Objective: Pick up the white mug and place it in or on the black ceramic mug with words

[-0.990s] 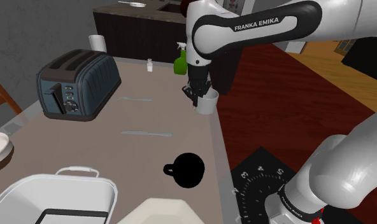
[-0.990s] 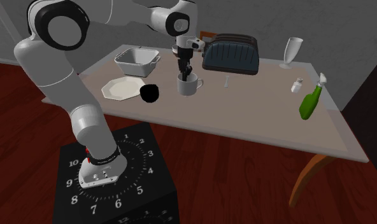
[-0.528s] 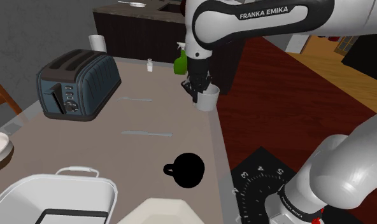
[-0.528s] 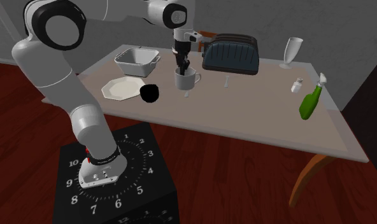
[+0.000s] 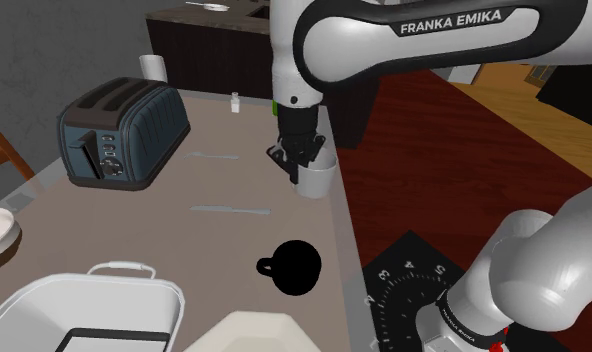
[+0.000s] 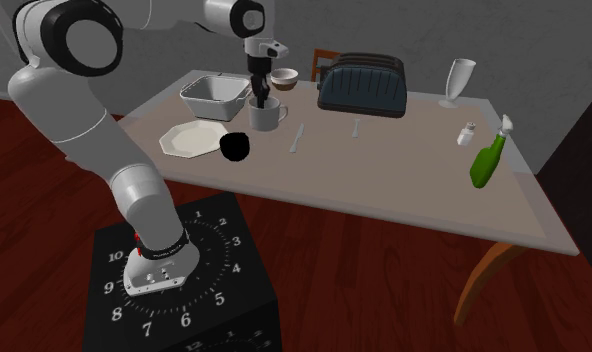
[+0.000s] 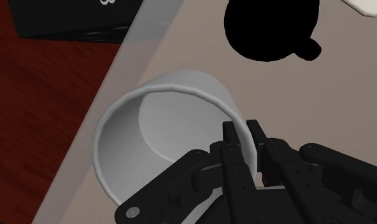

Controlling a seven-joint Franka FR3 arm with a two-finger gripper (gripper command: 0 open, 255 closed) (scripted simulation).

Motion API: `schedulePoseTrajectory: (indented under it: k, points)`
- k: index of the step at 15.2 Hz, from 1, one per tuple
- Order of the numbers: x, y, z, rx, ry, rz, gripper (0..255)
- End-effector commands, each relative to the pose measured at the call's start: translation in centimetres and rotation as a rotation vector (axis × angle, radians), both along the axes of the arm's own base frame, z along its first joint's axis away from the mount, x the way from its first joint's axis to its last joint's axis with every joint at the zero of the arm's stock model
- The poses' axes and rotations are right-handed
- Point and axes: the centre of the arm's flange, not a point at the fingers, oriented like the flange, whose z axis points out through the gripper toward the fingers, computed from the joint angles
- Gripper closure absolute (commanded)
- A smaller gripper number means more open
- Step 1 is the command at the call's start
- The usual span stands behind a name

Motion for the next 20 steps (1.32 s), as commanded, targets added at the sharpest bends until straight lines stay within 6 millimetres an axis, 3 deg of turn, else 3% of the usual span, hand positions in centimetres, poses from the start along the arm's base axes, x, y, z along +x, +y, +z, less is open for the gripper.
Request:
schedulePoseTrajectory:
  k: [1,7,20]
  points:
    - [-1.4,2.3,0.2,0.0,0.0,-0.001,255]
    - [-5.9,9.2,0.7,0.0,0.0,-0.001,255]
    - [-5.9,9.2,-6.2,0.0,0.0,-0.001,255]
